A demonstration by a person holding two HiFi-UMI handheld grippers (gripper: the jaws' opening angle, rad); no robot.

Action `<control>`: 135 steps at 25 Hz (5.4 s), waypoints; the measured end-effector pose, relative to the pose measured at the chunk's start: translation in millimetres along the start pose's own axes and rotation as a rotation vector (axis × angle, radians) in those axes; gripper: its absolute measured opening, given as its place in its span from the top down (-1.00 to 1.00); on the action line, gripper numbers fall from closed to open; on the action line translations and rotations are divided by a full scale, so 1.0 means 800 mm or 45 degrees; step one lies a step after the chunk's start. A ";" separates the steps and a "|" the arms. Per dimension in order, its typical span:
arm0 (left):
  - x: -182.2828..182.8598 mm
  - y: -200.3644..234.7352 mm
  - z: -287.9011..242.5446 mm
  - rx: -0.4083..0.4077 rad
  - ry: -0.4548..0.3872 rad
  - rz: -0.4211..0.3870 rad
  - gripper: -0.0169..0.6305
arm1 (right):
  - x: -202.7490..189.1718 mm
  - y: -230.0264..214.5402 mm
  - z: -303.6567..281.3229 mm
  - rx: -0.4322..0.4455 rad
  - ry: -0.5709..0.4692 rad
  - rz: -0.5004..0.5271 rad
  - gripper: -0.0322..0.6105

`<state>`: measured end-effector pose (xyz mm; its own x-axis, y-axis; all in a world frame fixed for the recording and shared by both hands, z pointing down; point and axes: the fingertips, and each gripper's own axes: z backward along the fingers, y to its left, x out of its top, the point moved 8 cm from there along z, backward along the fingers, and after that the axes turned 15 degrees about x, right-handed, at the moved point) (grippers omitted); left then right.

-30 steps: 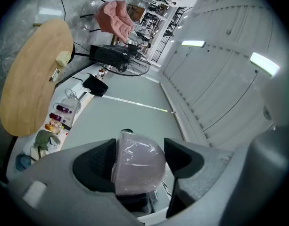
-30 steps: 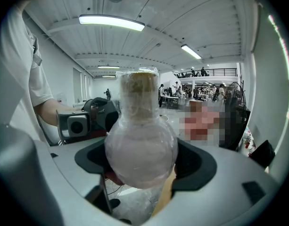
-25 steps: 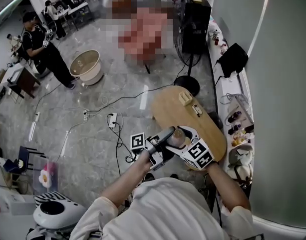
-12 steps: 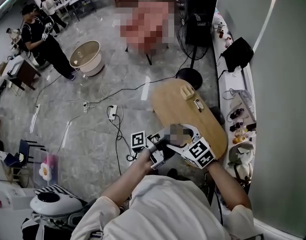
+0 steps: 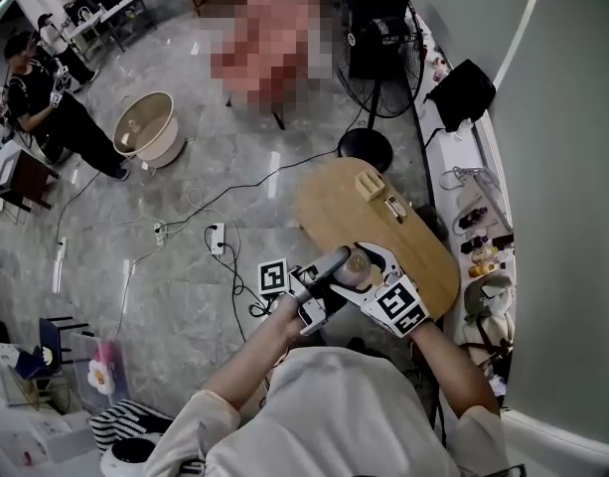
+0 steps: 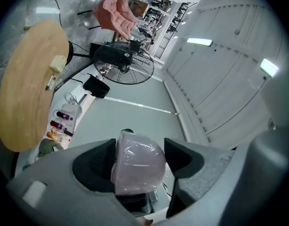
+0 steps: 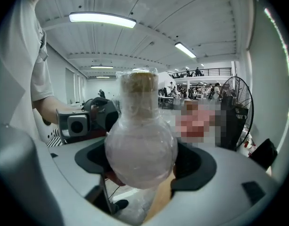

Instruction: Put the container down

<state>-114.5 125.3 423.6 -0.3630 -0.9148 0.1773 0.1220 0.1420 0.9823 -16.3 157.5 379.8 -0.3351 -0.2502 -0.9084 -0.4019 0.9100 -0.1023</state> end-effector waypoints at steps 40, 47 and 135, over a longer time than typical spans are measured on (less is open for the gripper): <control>0.293 0.119 -0.150 0.223 -0.002 0.187 -0.03 | -0.089 -0.342 -0.104 -0.017 0.025 -0.190 -0.33; 0.350 0.166 -0.163 0.287 0.007 0.189 -0.03 | -0.148 -0.415 -0.132 -0.065 -0.006 -0.336 -0.33; 0.376 0.247 -0.162 0.573 0.057 -0.415 0.40 | -0.314 -0.452 -0.114 -0.421 0.118 -0.571 0.26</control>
<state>-80.0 -170.6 663.1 -0.2752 -0.9522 -0.1329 -0.4003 -0.0122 0.9163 135.7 -139.2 682.2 -0.1373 -0.6299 -0.7645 -0.7629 0.5595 -0.3240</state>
